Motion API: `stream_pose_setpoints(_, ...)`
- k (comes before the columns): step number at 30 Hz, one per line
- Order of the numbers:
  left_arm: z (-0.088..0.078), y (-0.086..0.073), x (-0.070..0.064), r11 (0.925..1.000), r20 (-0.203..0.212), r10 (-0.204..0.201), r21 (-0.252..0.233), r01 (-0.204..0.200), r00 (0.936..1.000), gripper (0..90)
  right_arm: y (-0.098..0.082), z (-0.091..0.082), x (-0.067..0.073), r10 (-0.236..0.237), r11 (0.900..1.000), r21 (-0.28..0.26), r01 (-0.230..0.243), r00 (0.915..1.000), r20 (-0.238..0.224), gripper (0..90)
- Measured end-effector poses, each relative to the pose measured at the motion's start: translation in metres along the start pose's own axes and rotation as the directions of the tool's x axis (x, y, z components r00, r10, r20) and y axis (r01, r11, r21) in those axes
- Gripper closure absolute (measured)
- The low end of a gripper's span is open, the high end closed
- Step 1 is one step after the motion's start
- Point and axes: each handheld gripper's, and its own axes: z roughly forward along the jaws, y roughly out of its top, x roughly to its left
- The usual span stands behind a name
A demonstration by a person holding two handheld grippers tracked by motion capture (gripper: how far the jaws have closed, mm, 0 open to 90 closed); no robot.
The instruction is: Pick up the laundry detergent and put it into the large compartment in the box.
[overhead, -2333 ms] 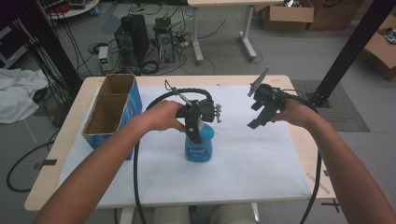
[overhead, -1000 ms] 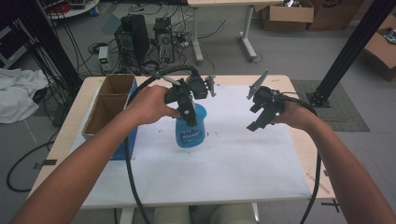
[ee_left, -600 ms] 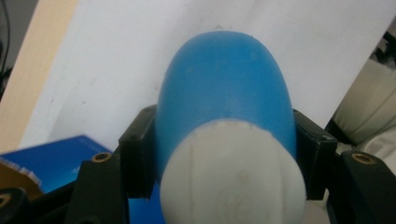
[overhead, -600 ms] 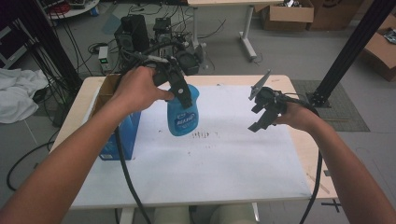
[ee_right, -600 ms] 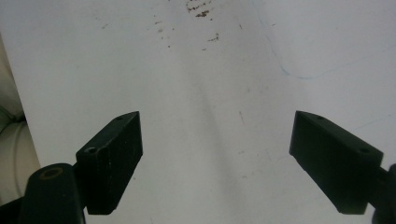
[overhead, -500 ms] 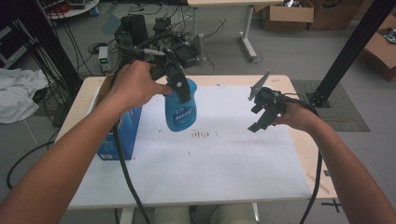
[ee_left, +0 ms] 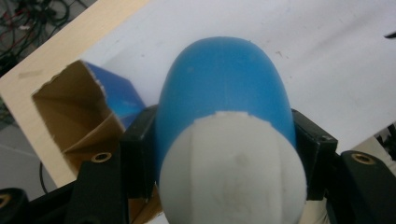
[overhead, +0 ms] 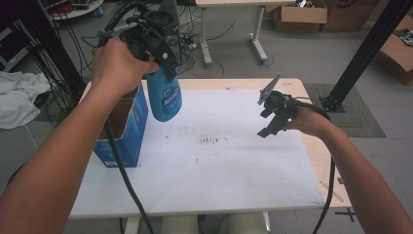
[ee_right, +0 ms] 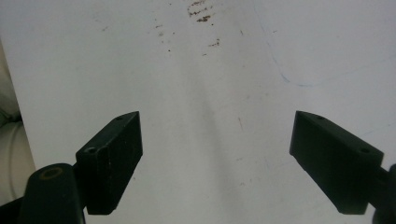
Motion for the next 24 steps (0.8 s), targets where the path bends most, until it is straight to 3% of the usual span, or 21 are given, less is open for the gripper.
stream_pose_setpoints(1, 0.0, 0.0, 0.0, 1.0, 0.0, 0.0, 0.0, 0.0, 1.0, 38.2, 0.0, 0.0, 0.0, 0.0, 1.0, 0.0, 0.0, 1.0, 0.0, 17.1)
stream_pose_setpoints(3, -0.005, -0.001, 0.006, 0.9967, -0.013, -0.08, -0.013, 0.08, 0.9967, 38.2, 0.001, 0.0, 0.001, -0.006, 1.0, -0.002, 0.006, 1.0, 0.001, 17.0)
stream_pose_setpoints(7, -0.01, -0.003, 0.013, 0.9924, -0.024, -0.123, -0.009, 0.123, 0.9921, 38.2, 0.001, 0.0, 0.002, -0.012, 1.0, 0.006, 0.012, 0.9999, 0.003, 17.2)
stream_pose_setpoints(8, -0.012, -0.004, 0.016, 0.9887, -0.029, -0.15, -0.014, 0.149, 0.9883, 38.2, 0.001, 0.0, 0.003, -0.014, 1.0, 0.006, 0.014, 0.9999, 0.003, 17.2)
stream_pose_setpoints(11, -0.017, -0.006, 0.022, 0.9847, -0.035, -0.174, -0.011, 0.174, 0.984, 38.2, 0.001, -0.001, 0.003, -0.018, 1.0, -0.002, 0.018, 0.9998, 0.004, 17.3)
stream_pose_setpoints(12, -0.02, -0.007, 0.026, 0.9791, -0.043, -0.204, -0.009, 0.203, 0.9781, 38.2, 0.001, -0.001, 0.003, -0.017, 1.0, -0.009, 0.017, 0.9998, 0.004, 17.2)
stream_pose_setpoints(13, -0.02, -0.007, 0.026, 0.9791, -0.043, -0.204, -0.009, 0.203, 0.9781, 38.2, 0.001, -0.001, 0.003, -0.017, 1.0, -0.009, 0.017, 0.9998, 0.004, 17.2)
stream_pose_setpoints(15, -0.022, -0.008, 0.03, 0.9705, -0.05, -0.241, -0.017, 0.24, 0.9693, 38.2, 0.001, -0.002, 0.003, -0.016, 1.0, -0.011, 0.016, 0.9999, 0.001, 17.2)
stream_pose_setpoints(16, -0.025, -0.01, 0.034, 0.9622, -0.059, -0.272, -0.016, 0.272, 0.9604, 38.2, 0.001, -0.001, 0.003, -0.017, 1.0, -0.009, 0.017, 0.9999, 0.001, 17.2)
stream_pose_setpoints(17, -0.025, -0.01, 0.034, 0.9622, -0.059, -0.272, -0.016, 0.272, 0.9604, 38.2, 0.001, -0.001, 0.003, -0.017, 1.0, -0.009, 0.017, 0.9999, 0.001, 17.2)
stream_pose_setpoints(18, -0.028, -0.012, 0.037, 0.9567, -0.072, -0.291, -0.03, 0.289, 0.9541, 38.2, 0.0, -0.001, 0.003, -0.02, 1.0, -0.006, 0.02, 0.9998, 0.0, 17.3)
stream_pose_setpoints(19, -0.028, -0.012, 0.037, 0.9567, -0.072, -0.291, -0.03, 0.289, 0.9541, 38.2, 0.0, -0.001, 0.003, -0.02, 1.0, -0.006, 0.02, 0.9998, 0.0, 17.3)
stream_pose_setpoints(20, -0.03, -0.014, 0.04, 0.9459, -0.08, -0.324, -0.04, 0.322, 0.9426, 38.2, 0.0, -0.002, 0.003, -0.022, 1.0, -0.009, 0.022, 0.9998, 0.002, 17.2)
stream_pose_setpoints(21, -0.03, -0.014, 0.04, 0.9459, -0.08, -0.324, -0.04, 0.322, 0.9426, 38.2, 0.0, -0.002, 0.003, -0.022, 1.0, -0.009, 0.022, 0.9998, 0.002, 17.2)
stream_pose_setpoints(22, -0.033, -0.017, 0.044, 0.9346, -0.087, -0.355, -0.049, 0.352, 0.9306, 38.2, 0.0, -0.003, 0.004, -0.023, 1.0, -0.01, 0.023, 0.9997, 0.003, 17.2)
stream_pose_setpoints(23, -0.033, -0.017, 0.044, 0.9346, -0.087, -0.355, -0.049, 0.352, 0.9306, 38.2, 0.0, -0.003, 0.004, -0.023, 1.0, -0.01, 0.023, 0.9997, 0.003, 17.2)
stream_pose_setpoints(24, -0.034, -0.02, 0.047, 0.9258, -0.097, -0.378, -0.056, 0.374, 0.9209, 38.2, 0.0, -0.003, 0.004, -0.025, 1.0, -0.009, 0.025, 0.9997, 0.005, 17.2)
